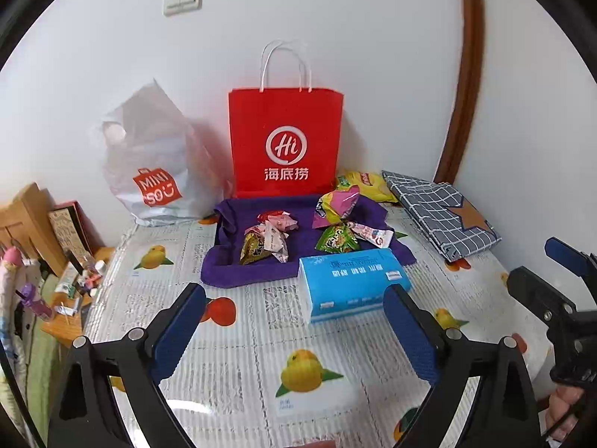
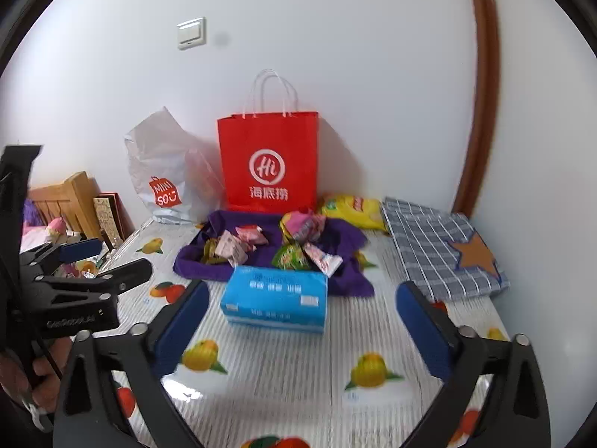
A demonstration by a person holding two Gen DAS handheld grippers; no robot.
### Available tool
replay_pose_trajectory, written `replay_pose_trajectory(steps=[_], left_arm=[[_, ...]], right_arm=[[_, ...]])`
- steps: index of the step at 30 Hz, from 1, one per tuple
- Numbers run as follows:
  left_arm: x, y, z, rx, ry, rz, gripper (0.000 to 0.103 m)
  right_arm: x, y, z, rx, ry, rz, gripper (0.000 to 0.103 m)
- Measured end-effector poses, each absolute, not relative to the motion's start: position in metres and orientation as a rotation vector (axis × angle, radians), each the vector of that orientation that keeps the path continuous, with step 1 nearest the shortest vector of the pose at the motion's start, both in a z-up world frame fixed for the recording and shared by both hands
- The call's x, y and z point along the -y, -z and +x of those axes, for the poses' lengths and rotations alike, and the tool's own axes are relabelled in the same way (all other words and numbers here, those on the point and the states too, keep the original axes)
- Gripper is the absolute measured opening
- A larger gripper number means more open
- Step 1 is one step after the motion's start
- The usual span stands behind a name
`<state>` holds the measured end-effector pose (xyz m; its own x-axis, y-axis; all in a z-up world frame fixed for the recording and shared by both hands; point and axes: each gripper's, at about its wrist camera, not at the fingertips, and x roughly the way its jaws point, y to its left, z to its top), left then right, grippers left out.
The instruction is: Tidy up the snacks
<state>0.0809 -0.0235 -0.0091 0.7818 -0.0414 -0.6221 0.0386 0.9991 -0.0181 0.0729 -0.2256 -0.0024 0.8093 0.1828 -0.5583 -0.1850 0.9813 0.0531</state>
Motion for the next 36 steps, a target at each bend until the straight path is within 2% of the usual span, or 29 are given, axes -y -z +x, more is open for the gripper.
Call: replay_pose_trajectory(steps=[11,36], left_arm=[[0.032,0.016,0.059,-0.679,0.045,-0.026,0.100],[0.033,0.010,0.053,-0.660,0.017,-0.011,0.100]], right_arm=[[0.238,0.007,0.039,-0.569,-0.183,0.010,0.103],[0.235,0.010,0.036,-0.567,-0.179,0.006,0.103]])
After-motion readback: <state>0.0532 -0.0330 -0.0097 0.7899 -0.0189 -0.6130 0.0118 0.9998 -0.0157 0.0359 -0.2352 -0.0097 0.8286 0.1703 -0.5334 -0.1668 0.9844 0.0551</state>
